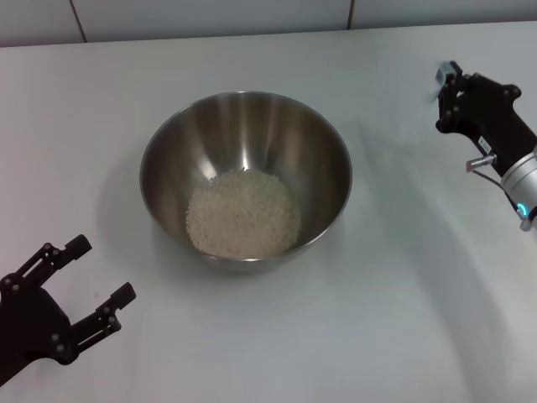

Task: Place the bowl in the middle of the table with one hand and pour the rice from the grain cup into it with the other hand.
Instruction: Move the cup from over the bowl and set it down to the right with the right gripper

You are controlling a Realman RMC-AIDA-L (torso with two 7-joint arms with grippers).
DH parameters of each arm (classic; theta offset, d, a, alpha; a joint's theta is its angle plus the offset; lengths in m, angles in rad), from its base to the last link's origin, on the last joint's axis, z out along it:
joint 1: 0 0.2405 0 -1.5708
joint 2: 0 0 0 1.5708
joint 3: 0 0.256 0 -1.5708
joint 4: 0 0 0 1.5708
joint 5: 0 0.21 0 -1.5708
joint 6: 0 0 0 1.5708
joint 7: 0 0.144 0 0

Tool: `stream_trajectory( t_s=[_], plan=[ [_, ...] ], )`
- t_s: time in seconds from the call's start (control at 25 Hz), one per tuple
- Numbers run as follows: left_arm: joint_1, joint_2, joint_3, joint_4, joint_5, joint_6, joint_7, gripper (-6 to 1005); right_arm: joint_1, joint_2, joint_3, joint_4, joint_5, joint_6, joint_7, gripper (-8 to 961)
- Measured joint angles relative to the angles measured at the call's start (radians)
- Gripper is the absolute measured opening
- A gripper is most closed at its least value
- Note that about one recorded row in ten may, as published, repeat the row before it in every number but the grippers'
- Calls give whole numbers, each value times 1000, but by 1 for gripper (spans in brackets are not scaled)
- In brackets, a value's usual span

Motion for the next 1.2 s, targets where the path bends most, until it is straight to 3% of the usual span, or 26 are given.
stream_trajectory(
  t_s=[0.28, 1.0, 1.2],
  plan=[
    [-1, 0, 0, 0, 0, 2, 0, 842, -7, 2, -3, 27, -4, 78, -75, 19],
    [10, -1, 0, 0, 0, 19, 2, 842, -19, 3, -3, 38, -4, 92, -79, 20],
    [14, -1, -3, 0, 0, 24, 2, 842, -19, 1, -3, 38, -4, 129, -74, 102]
  ],
)
